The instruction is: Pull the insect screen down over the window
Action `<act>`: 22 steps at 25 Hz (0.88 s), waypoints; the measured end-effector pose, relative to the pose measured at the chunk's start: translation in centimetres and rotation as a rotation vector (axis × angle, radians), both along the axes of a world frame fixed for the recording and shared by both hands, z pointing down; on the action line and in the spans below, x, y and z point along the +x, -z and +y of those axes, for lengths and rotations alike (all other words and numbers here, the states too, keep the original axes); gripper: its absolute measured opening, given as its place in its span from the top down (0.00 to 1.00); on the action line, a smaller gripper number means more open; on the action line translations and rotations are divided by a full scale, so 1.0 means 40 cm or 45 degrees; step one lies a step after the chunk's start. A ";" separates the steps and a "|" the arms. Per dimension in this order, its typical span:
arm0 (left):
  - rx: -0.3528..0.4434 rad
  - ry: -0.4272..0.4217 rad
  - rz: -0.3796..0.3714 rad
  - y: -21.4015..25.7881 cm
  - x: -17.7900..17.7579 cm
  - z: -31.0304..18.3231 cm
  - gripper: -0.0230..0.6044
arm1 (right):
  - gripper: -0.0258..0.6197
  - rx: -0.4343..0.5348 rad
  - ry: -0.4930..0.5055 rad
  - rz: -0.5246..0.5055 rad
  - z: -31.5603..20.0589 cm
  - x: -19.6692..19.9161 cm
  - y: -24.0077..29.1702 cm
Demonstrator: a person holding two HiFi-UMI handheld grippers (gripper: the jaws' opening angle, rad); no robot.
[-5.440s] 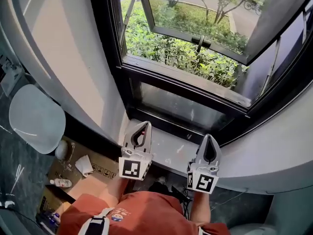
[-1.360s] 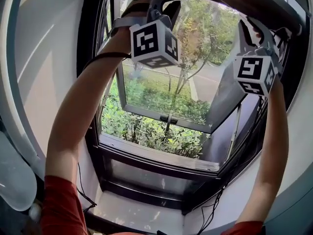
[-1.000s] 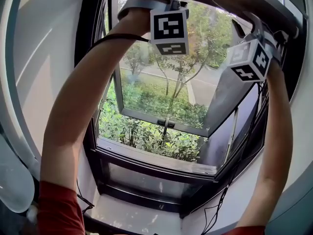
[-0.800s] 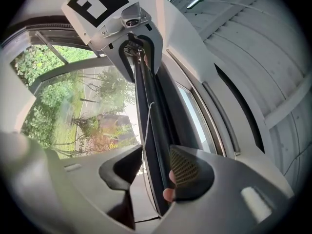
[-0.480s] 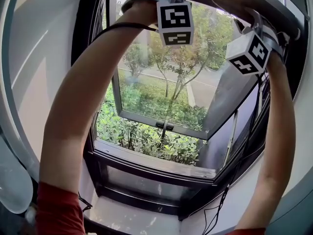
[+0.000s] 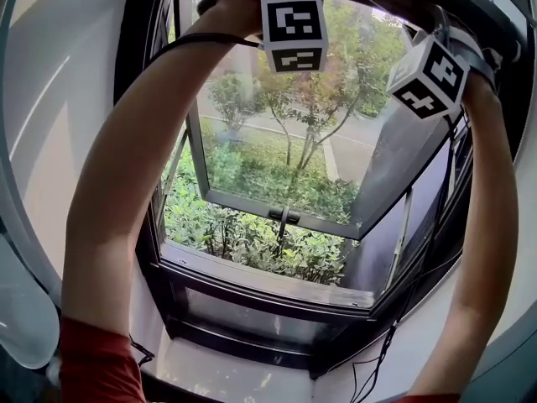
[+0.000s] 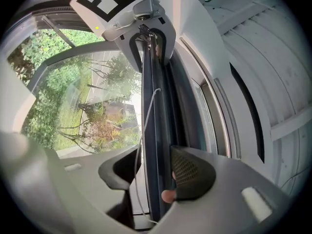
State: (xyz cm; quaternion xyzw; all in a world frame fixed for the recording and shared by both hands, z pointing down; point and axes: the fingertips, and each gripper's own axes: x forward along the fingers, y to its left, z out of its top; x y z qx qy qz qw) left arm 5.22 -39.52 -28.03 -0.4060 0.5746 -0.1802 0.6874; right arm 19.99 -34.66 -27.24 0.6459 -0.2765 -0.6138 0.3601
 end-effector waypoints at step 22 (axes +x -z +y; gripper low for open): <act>-0.088 -0.102 -0.050 -0.179 -0.009 0.021 0.64 | 0.67 -0.058 0.010 0.074 0.003 -0.010 -0.159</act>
